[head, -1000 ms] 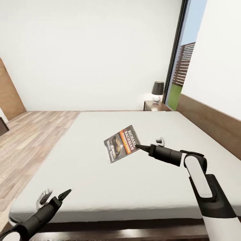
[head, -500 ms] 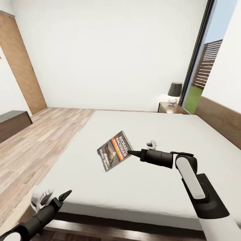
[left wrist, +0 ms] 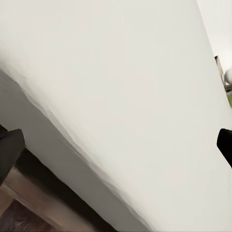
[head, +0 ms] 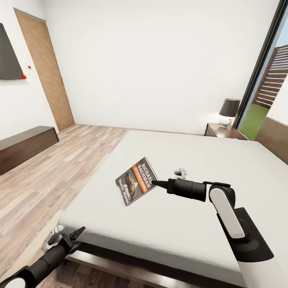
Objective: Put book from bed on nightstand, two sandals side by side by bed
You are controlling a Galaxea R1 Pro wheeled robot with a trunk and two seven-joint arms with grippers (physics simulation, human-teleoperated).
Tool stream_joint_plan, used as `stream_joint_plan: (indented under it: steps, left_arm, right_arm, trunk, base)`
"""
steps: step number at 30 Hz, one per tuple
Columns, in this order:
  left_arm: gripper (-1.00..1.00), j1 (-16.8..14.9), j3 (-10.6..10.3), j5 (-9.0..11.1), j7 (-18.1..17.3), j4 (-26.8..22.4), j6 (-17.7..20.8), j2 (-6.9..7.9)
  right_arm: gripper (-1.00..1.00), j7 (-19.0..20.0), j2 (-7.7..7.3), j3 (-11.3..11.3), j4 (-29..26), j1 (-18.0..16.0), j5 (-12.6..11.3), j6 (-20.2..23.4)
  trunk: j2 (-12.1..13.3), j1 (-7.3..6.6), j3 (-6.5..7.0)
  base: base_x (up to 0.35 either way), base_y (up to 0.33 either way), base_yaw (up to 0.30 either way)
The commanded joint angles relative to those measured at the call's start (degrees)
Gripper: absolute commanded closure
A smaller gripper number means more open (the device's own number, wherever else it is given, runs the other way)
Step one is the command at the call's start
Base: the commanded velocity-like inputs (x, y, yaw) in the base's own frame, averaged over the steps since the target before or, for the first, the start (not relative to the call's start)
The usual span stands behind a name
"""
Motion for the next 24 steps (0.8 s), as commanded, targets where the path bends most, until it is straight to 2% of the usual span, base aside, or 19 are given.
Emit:
stream_joint_plan:
  steps: [1, 3, 9, 24]
  left_arm:
    - [-1.0, 0.0, 0.1, 0.0, -0.2, 0.0, 0.2, -0.01]
    - [-1.0, 0.0, -0.9, -0.1, -0.1, 0.6, -0.1, 0.02]
    - [-1.0, 0.0, -2.1, -0.1, -0.1, 1.4, -1.3, 0.1]
    - [-1.0, -0.1, -2.4, 0.0, -0.1, 2.9, -1.8, 0.08]
  right_arm:
    - [1.0, 0.6, -0.02, 0.0, 0.0, 0.0, 0.1, 0.1]
    - [1.0, 0.6, -0.03, -0.1, 0.0, 0.0, 0.1, 0.1]
    - [1.0, 0.6, -0.02, 0.0, 0.0, 0.0, 0.1, 0.1]
    - [1.0, 0.6, -0.02, 0.0, 0.0, 0.0, 0.1, 0.1]
  trunk:
    - [0.0, 0.0, -0.09]
    - [0.0, 0.0, -0.19]
    - [0.0, 0.0, -0.51]
    - [0.0, 0.0, -1.07]
  base:
    - [0.0, 0.0, 0.239]
    - [0.0, 0.0, 0.238]
    - [0.0, 0.0, 0.238]
    - [0.0, 0.0, 0.251]
